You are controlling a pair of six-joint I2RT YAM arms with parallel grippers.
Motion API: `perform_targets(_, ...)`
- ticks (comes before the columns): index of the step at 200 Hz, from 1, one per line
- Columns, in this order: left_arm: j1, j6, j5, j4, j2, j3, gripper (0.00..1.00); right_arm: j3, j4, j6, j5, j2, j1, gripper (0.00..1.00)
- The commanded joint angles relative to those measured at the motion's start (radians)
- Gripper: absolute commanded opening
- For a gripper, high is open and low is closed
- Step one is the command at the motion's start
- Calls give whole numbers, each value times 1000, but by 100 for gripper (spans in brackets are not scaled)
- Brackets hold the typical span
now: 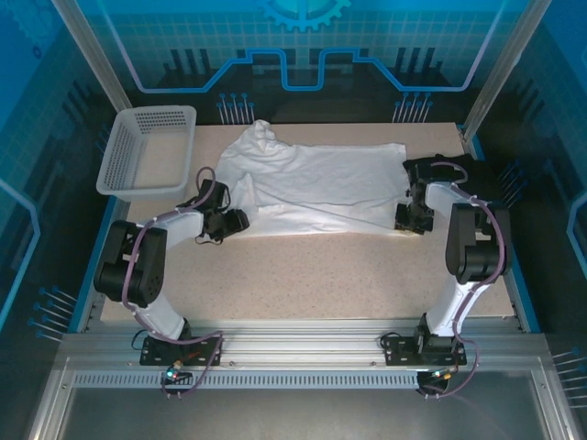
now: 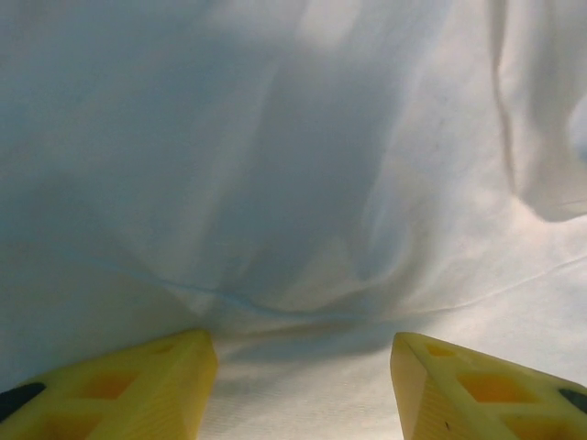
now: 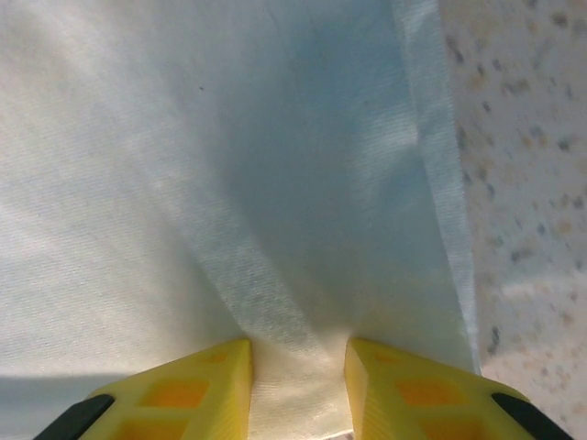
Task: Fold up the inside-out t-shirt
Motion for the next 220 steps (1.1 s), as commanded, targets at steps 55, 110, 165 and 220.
perform_targets(55,56,-13,3,-70,-175,-216,55,-117,-81,37,150,-128,-21,33)
perform_targets(110,85,3,35,-68,-108,-116,55,-5,-99,34,182,-62,-25,33)
perform_targets(165,76,-17,77,-71,-243,-110,57,-65,-27,16,23,-219,48,35)
perform_targets(220,76,-37,169,-25,-147,-80,55,-53,-43,0,-84,-53,28,31)
